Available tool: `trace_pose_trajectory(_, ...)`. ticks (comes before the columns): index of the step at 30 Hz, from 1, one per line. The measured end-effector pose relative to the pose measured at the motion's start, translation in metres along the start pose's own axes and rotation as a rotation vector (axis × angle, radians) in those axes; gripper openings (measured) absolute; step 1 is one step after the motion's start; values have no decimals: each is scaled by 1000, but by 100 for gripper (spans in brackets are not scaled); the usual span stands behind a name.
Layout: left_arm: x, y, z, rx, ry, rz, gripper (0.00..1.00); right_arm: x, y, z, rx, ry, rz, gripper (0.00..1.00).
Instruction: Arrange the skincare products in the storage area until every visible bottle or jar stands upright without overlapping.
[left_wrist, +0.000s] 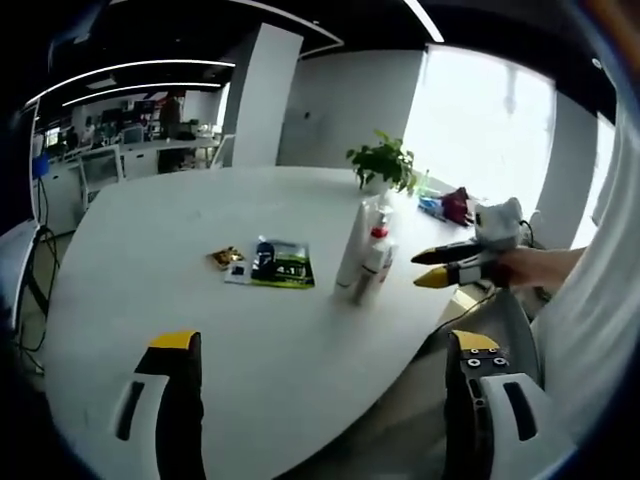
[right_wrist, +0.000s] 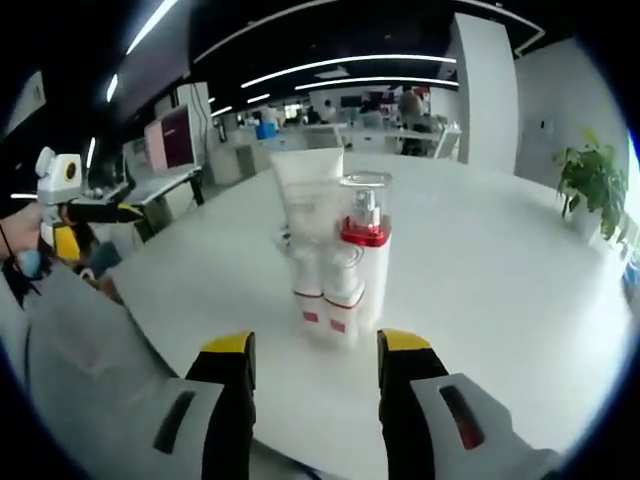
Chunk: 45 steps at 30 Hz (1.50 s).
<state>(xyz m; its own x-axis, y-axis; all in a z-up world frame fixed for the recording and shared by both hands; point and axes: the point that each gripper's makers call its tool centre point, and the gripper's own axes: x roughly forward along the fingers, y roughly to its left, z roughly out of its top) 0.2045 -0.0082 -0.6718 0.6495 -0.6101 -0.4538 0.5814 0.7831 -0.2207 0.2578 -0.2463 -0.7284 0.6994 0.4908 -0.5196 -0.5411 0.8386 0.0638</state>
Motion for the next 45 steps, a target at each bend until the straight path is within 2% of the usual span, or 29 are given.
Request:
trace_pose_trajectory(5, -9, 8, -8, 0, 6, -1, 94, -9, 9, 7, 8, -17, -15, 54)
trace_pose_trajectory(16, -23, 24, -30, -29, 13, 26, 94, -12, 19, 13, 40, -44, -33, 70)
trace_pose_trajectory(21, -26, 25, -36, -46, 17, 40, 94, -13, 19, 10, 41, -42, -57, 82)
trace_pose_trajectory(24, -28, 26, -39, -63, 12, 53, 94, -19, 20, 12, 82, -60, -67, 87)
trace_pose_trajectory(31, -26, 30, -42, -74, 8, 59, 94, -23, 33, 27, 96, -113, -68, 100)
trace_pose_trajectory(33, -25, 29, -44, -64, 21, 63, 94, -20, 36, 26, 86, -123, -58, 100)
trace_pose_trajectory(36, -24, 27, -45, -60, 29, 63, 94, -19, 36, 11, 41, -65, -70, 100)
trace_pose_trajectory(38, -23, 27, -47, -56, 38, 63, 94, -21, 34, 23, 52, -147, -72, 100)
trace_pose_trajectory(40, -23, 27, -48, -55, 45, 64, 94, -20, 31, 19, 77, -131, -63, 100)
trace_pose_trajectory(45, -23, 32, -51, -48, 64, 73, 94, -21, 37, 15, 45, -109, -51, 100)
